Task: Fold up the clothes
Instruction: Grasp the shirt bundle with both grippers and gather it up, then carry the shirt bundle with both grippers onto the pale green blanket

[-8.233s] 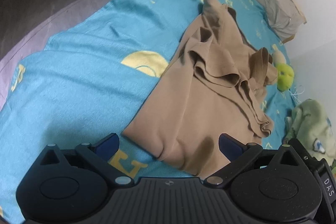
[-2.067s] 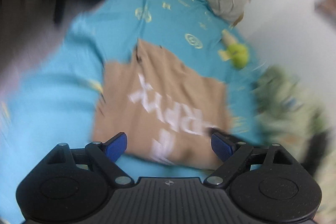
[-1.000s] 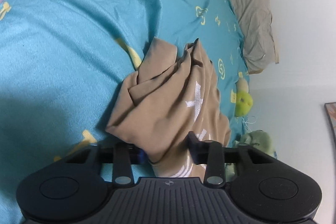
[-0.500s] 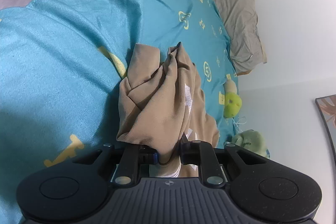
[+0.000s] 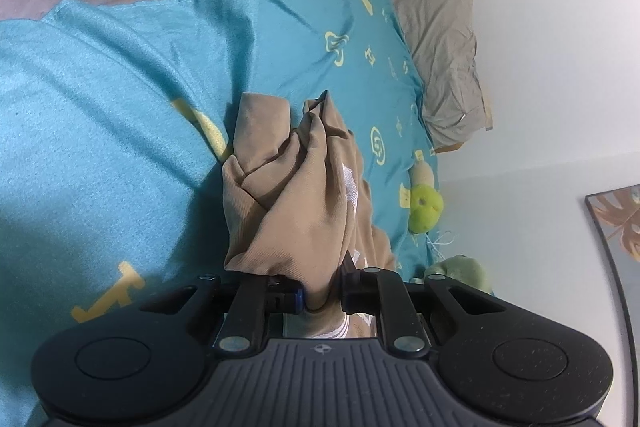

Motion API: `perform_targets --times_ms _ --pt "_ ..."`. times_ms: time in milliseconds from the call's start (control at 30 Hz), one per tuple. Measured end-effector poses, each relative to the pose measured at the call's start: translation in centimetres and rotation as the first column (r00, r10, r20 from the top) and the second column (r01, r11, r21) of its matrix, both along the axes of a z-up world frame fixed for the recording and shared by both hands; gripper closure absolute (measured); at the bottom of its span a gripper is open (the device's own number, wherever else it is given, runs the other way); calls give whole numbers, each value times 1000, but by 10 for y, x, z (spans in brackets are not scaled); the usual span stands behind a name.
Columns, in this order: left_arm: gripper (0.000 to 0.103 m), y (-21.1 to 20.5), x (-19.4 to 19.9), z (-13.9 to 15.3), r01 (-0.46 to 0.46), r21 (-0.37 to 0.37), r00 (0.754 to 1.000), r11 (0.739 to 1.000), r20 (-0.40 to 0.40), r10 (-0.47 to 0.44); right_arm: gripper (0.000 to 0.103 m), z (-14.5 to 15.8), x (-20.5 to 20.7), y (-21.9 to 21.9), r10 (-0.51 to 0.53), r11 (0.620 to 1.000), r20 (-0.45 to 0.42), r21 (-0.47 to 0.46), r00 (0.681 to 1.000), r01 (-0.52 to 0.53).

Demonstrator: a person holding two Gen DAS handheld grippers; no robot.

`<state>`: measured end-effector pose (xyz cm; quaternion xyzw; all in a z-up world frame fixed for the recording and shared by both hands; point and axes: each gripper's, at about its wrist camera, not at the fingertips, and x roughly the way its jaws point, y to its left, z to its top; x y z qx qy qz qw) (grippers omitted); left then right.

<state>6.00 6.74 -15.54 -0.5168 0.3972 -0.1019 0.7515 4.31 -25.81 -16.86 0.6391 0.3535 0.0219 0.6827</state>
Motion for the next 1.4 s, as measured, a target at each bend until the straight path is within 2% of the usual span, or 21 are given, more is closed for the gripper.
perform_targets --times_ms 33,67,133,233,333,467,567,667,733,867,1067,1167,1300,1400 --pt "87 0 0 1 0 -2 1000 1000 3 0 31 0 -1 -2 -12 1000 -8 -18 1000 12" --pt "87 0 0 1 1 -4 1000 1000 5 -1 34 0 -3 -3 -23 999 -16 -36 1000 22" --pt "87 -1 1 2 5 -4 1000 1000 7 -5 52 1 -5 -5 -35 996 -19 -83 999 34" --pt "88 -3 1 6 7 -1 1000 1000 16 -7 63 7 -6 -1 -37 988 18 -150 999 39" --pt "88 -4 1 15 13 -18 999 1000 40 -12 68 21 -7 0 -38 979 62 -196 997 50" --pt "88 -8 -5 41 34 -63 997 997 64 -30 70 56 -20 -12 -48 972 135 -222 990 77" --pt "89 -19 -10 69 72 -84 997 994 47 -68 70 83 -33 -21 -64 968 178 -230 982 104" --pt "89 -43 -18 108 129 -64 990 990 63 -125 70 110 -50 -38 -84 965 203 -229 976 131" --pt "89 -67 -22 136 171 -35 982 985 81 -168 70 131 -61 -54 -105 961 217 -228 970 155" --pt "89 -125 -23 187 241 -24 964 970 122 -236 70 174 -93 -100 -150 954 241 -221 959 204" --pt "89 -263 -4 245 368 -22 915 929 186 -358 70 242 -112 -207 -226 915 285 -267 932 303" --pt "89 -346 15 266 437 -25 880 899 220 -421 70 280 -112 -269 -271 861 329 -337 904 381" --pt "89 -461 48 287 523 -18 819 852 288 -496 70 320 -111 -347 -333 766 406 -409 851 495" --pt "89 -508 54 283 578 3 768 816 337 -545 70 339 -116 -390 -363 693 457 -450 812 563"
